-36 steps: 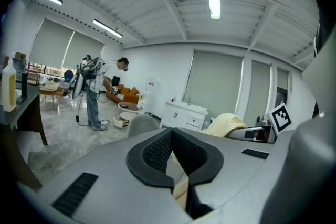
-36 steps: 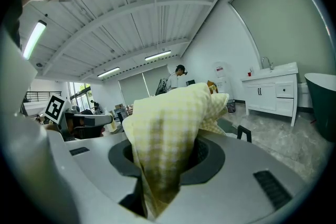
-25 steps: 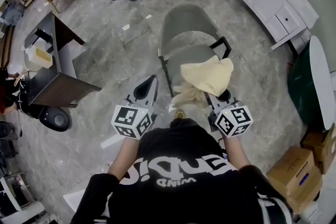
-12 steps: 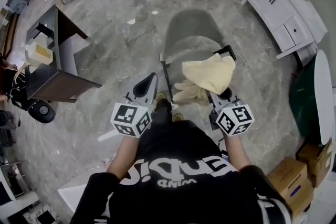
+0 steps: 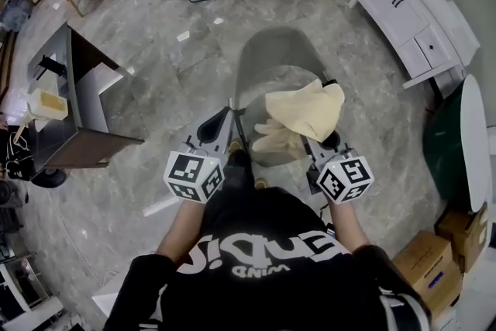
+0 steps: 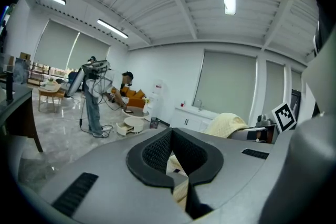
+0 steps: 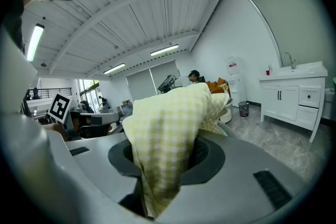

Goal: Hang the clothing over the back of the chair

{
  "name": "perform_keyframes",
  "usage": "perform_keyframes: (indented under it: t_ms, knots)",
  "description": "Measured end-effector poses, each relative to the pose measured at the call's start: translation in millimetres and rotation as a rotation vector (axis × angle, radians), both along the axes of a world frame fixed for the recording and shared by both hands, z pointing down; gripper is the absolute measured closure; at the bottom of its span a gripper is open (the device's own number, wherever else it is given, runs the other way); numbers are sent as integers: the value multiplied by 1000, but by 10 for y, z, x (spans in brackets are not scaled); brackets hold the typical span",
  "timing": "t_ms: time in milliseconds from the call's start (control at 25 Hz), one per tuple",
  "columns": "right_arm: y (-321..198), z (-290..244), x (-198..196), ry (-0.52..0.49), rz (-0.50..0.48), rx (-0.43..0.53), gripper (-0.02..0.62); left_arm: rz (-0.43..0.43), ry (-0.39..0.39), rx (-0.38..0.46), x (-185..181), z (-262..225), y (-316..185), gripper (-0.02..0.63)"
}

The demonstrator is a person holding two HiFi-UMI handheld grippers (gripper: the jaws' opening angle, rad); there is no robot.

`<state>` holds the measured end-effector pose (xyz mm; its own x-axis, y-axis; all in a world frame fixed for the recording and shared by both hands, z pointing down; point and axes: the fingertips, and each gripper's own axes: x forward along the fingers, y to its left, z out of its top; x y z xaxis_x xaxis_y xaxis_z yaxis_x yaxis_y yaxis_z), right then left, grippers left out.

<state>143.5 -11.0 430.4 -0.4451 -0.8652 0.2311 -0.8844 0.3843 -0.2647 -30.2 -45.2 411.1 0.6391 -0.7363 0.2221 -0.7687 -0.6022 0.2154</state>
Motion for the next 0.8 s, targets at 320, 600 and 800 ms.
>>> perform_keyframes:
  t_ms: [320, 600, 800]
  knots:
    - [-628, 3, -76, 8, 43, -20, 463, 50, 6, -19, -62, 29, -736, 590]
    - [-1089, 15, -77, 20, 79, -42, 462, 98, 19, -43, -75, 76, -1245, 591]
    - [-1365, 20, -89, 39, 94, -52, 463, 123, 24, -54, -122, 101, -1513, 591]
